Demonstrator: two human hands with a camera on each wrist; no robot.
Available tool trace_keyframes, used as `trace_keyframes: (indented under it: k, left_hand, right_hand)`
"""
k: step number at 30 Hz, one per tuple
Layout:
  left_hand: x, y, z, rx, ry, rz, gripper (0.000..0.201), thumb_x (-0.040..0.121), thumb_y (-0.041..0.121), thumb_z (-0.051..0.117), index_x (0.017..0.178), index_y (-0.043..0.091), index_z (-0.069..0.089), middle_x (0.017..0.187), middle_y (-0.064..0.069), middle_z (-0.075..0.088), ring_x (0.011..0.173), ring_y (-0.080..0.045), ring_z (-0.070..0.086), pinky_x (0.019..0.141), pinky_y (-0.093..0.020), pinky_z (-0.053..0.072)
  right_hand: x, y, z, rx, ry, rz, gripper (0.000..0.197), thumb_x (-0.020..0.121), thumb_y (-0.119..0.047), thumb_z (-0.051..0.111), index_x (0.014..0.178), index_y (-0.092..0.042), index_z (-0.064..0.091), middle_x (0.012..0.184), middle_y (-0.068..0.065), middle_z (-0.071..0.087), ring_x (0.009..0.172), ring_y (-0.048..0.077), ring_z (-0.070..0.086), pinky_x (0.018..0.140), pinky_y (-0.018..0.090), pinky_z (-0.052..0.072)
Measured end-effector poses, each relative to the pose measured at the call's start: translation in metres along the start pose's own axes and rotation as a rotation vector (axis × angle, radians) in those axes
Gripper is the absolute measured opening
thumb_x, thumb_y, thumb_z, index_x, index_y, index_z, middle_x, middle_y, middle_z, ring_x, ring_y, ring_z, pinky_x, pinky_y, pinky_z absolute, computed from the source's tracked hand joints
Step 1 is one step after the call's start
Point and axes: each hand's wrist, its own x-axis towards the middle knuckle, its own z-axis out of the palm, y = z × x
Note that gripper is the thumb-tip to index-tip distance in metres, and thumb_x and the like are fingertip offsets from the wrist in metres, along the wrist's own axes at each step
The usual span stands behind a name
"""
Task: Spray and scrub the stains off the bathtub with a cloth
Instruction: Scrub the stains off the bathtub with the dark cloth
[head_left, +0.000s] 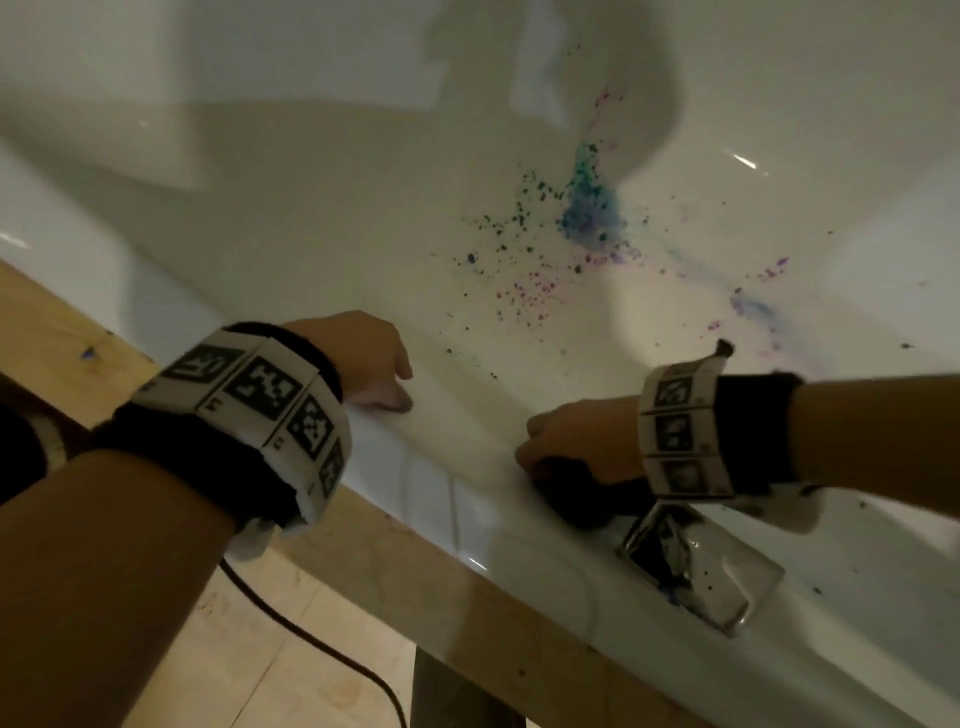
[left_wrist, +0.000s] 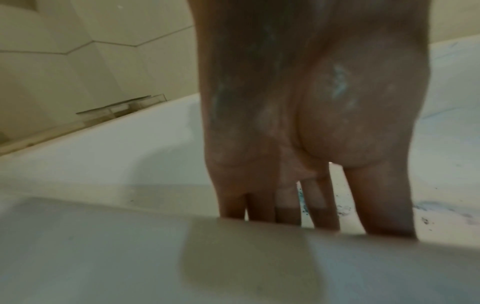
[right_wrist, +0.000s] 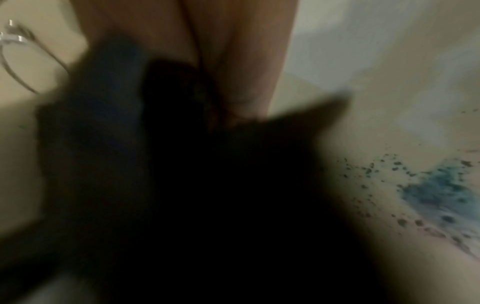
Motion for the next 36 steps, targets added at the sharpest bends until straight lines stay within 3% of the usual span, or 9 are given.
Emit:
trace_keyframes:
  k: [4,8,12,16,18,23,27,31,36]
  left_hand:
    - [0.0,-0.003,0.002,-0.058,0.049,-0.001,0.05,0.088,0.042,0.057,0.134,0.025,0.048,0.136,0.004,0.045,0.127,-0.016,0.04,0.1,-0.026,0.033]
    - [0.003,-0.002,0.005,-0.065,0.081,0.014,0.05,0.088,0.041,0.057,0.134,0.023,0.048,0.136,0.002,0.046,0.127,-0.017,0.04,0.099,-0.025,0.033]
    - [0.007,-0.003,0.006,-0.042,0.101,0.041,0.051,0.087,0.042,0.058,0.134,0.021,0.05,0.13,-0.001,0.053,0.12,-0.019,0.047,0.098,-0.027,0.037]
    - [0.008,-0.006,0.008,-0.052,0.119,0.056,0.051,0.09,0.04,0.054,0.136,0.02,0.046,0.131,-0.002,0.052,0.117,-0.019,0.049,0.096,-0.025,0.036]
    - [0.003,-0.008,0.014,-0.085,0.15,0.076,0.048,0.091,0.039,0.052,0.136,0.022,0.046,0.13,-0.001,0.053,0.117,-0.018,0.049,0.096,-0.024,0.036]
    - [-0.025,0.002,0.031,-0.194,0.16,0.214,0.045,0.086,0.047,0.056,0.129,0.034,0.051,0.135,0.009,0.049,0.124,-0.012,0.043,0.105,-0.024,0.027]
    - [-0.045,0.027,0.053,-0.155,0.134,0.289,0.05,0.079,0.048,0.064,0.126,0.035,0.054,0.138,0.009,0.046,0.13,-0.013,0.036,0.112,-0.028,0.022]
    - [-0.046,0.037,0.06,-0.25,0.206,0.226,0.044,0.075,0.033,0.075,0.117,0.027,0.063,0.13,0.004,0.053,0.121,-0.016,0.045,0.103,-0.028,0.032]
    - [-0.044,0.043,0.06,-0.293,0.237,0.188,0.04,0.071,0.024,0.079,0.109,0.022,0.068,0.123,0.0,0.058,0.114,-0.018,0.051,0.098,-0.029,0.038]
  right_hand:
    - [0.031,0.003,-0.01,-0.12,0.023,0.035,0.031,0.092,-0.008,0.048,0.124,-0.012,0.046,0.122,0.008,0.046,0.103,0.025,0.049,0.087,0.034,0.043]
    - [0.053,-0.003,-0.041,-0.458,0.191,-0.046,0.009,0.096,-0.025,0.047,0.089,-0.025,0.053,0.103,0.008,0.054,0.085,0.024,0.048,0.065,0.027,0.039]
    - [0.087,-0.002,-0.072,-0.15,0.393,0.175,0.036,0.096,-0.034,0.042,0.13,-0.024,0.042,0.127,0.01,0.044,0.108,0.032,0.051,0.085,0.038,0.044]
    - [0.112,0.003,-0.099,0.066,0.517,0.258,0.019,0.096,-0.027,0.044,0.108,-0.012,0.044,0.095,0.004,0.048,0.087,0.027,0.05,0.059,0.026,0.039]
    - [0.097,0.001,-0.1,0.162,0.633,0.241,0.012,0.09,-0.027,0.051,0.097,-0.017,0.049,0.095,0.006,0.056,0.084,0.028,0.054,0.069,0.029,0.045]
    - [-0.026,-0.011,-0.047,0.248,0.824,0.278,0.031,0.091,-0.009,0.041,0.118,-0.014,0.054,0.12,0.007,0.055,0.11,0.025,0.051,0.094,0.027,0.034]
    - [-0.096,-0.034,0.044,0.434,0.865,0.507,0.033,0.088,-0.014,0.047,0.12,-0.018,0.053,0.109,0.009,0.05,0.1,0.032,0.055,0.088,0.032,0.042]
    - [-0.093,-0.08,0.12,0.539,0.837,0.763,0.037,0.093,-0.037,0.048,0.129,-0.027,0.046,0.117,0.005,0.042,0.09,0.027,0.058,0.087,0.032,0.048]
    - [-0.044,-0.132,0.12,0.608,0.861,0.964,0.059,0.082,-0.023,0.067,0.135,-0.015,0.042,0.139,0.023,0.036,0.106,0.037,0.056,0.083,0.041,0.053]
